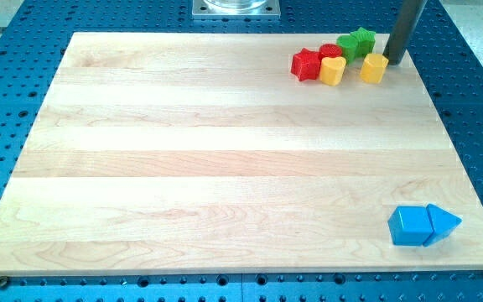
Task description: Slide your arm to the bottom right corner
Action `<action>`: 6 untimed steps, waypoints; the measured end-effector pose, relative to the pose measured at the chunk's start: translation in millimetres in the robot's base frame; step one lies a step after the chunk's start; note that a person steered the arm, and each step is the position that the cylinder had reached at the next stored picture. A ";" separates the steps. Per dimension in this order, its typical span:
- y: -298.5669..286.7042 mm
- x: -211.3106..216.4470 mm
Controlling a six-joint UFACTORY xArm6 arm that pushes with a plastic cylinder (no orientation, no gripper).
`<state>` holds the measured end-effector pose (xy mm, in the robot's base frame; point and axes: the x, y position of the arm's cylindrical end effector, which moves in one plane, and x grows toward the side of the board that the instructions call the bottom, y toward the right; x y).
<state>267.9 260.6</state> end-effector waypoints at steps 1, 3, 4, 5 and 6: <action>35.4 68.2; 20.8 232.8; 24.4 301.2; 24.3 325.9; 22.7 342.4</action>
